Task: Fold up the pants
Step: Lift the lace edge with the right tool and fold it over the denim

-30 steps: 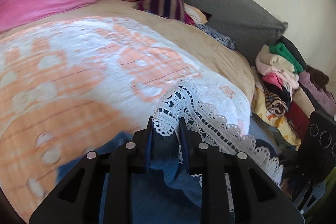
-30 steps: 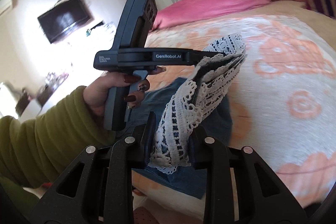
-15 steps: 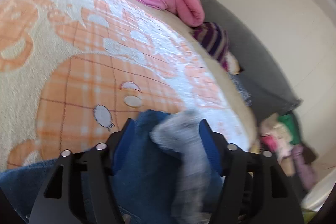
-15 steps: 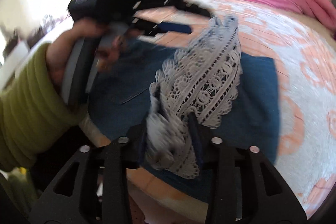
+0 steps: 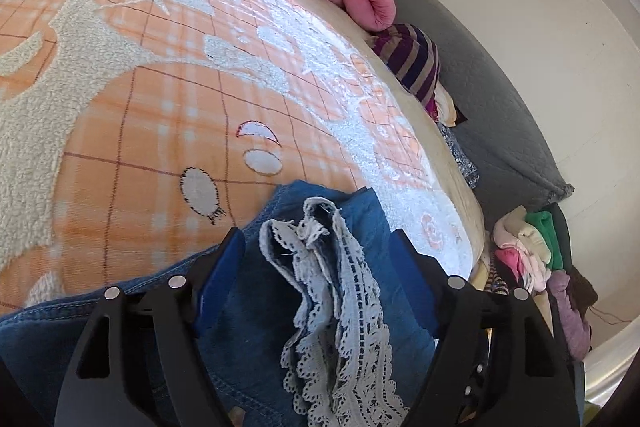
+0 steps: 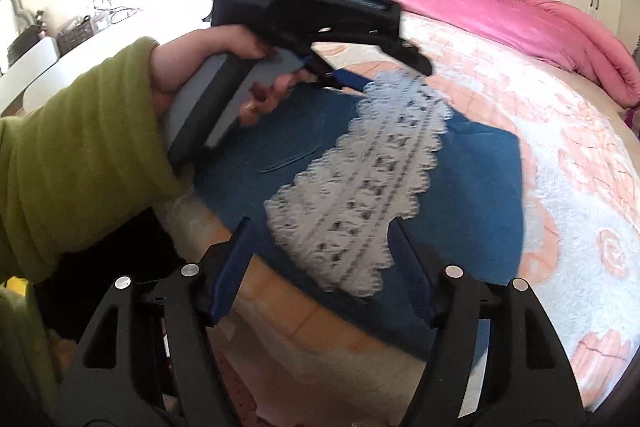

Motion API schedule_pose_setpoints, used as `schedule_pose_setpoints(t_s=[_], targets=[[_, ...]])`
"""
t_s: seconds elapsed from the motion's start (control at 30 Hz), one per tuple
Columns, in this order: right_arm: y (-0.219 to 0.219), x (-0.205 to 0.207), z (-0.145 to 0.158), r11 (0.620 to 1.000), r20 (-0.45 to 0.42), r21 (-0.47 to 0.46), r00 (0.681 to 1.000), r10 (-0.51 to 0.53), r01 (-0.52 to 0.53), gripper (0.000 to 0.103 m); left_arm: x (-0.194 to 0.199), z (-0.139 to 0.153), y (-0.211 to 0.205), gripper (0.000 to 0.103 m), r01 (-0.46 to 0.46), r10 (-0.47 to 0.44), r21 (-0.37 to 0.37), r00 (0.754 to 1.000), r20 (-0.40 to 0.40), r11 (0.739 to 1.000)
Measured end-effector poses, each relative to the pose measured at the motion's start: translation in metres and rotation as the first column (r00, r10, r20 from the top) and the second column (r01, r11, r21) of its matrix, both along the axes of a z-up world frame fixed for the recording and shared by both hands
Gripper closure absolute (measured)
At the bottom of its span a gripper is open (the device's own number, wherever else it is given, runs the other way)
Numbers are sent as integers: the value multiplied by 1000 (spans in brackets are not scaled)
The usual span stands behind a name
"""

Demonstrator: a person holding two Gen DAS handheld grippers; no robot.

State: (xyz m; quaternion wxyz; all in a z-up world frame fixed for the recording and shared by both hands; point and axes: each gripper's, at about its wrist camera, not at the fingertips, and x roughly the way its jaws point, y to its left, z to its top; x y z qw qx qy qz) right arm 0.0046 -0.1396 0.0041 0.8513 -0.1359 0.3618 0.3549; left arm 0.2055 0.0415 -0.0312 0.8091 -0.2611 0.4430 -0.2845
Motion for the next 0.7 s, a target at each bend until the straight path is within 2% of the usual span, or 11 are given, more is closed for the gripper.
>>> schedule_pose_setpoints(t_s=[0.07,0.1,0.2,0.27,0.3,0.33,0.37,0.47,0.57,0.67,0.7], targets=[[11,-3,-3,999,10,-31,1000,18,-17,43,0,-1,-3,46,5,-5,9,1000,5,1000],[17,-2,-6,998,15,-54,1000,20,-19,45,0,-1,-4,54,8,-8,17,1000,6,1000],[26,3,-14,995,14,-103,1000,-14,15,57,2,-5,-12,69,17,-18,55,1000,10,998],[24,9,-21,992,12,-121,999,-32,34,74,3,-8,-16,73,26,-28,73,999,19,997],[23,12,-22,993,8,-108,999,-34,35,78,3,-9,-18,79,31,-33,87,999,20,996],[21,14,-19,996,-11,-84,1000,-29,28,89,4,-10,-19,80,37,-39,98,999,20,994],[19,15,-16,998,-28,-58,999,-28,26,93,3,-8,-19,81,39,-41,98,999,25,994],[18,8,0,1000,-26,0,1000,8,-8,93,-4,7,-12,84,33,-39,93,997,68,995],[30,5,-2,999,-26,-7,998,50,-50,92,-11,18,-7,84,14,-28,135,995,100,991],[39,10,-18,997,-63,-44,996,60,-63,87,-8,1,-4,83,-9,-2,205,999,51,979],[40,13,-21,997,-65,-46,996,62,-65,86,-5,-5,-2,81,-11,4,208,999,34,978]])
